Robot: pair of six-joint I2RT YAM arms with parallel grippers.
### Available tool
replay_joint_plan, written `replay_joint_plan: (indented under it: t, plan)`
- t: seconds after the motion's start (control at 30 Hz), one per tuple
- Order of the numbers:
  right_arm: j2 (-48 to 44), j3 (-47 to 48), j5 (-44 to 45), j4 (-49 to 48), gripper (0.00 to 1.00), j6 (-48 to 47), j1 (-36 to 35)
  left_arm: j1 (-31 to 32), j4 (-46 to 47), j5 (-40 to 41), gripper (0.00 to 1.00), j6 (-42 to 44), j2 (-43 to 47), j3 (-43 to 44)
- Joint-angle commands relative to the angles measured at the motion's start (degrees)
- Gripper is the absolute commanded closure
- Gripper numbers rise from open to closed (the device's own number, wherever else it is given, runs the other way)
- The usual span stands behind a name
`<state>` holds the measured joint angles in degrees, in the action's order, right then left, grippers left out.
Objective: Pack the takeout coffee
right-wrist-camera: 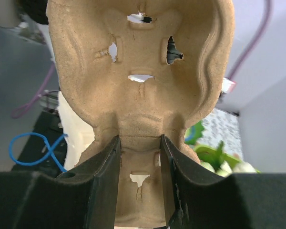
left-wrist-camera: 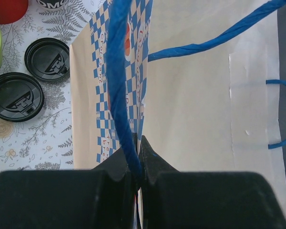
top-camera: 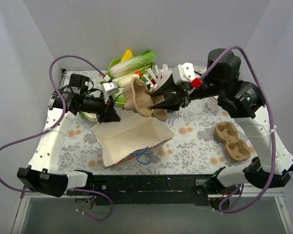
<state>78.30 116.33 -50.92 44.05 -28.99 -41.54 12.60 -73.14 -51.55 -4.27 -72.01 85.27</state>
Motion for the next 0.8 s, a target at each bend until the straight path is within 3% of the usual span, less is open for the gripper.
replay_joint_plan:
  t: [0.0, 0.37, 0.57, 0.77]
  plan:
    - [-1.04, -4.79, -2.70, -6.08, 0.99, 1.58, -5.03, 0.32, 1.60, -4.43, 1.00, -2.14, -0.68, 3.93]
    - [-1.66, -20.00, 8.01, -8.90, 0.99, -7.74, -16.55, 1.02, 2.57, -7.25, 1.00, -5.22, 0.90, 1.91]
    - [-0.17, -15.97, 14.33, 1.27, 0.99, -9.76, -19.80, 1.90, 2.91, -11.28, 1.00, -8.73, 4.15, -1.59]
    - [-0.43, -14.91, 20.40, 9.82, 0.99, -12.23, -21.39, 4.18, 9.94, -13.40, 1.00, -15.67, 3.81, -4.94]
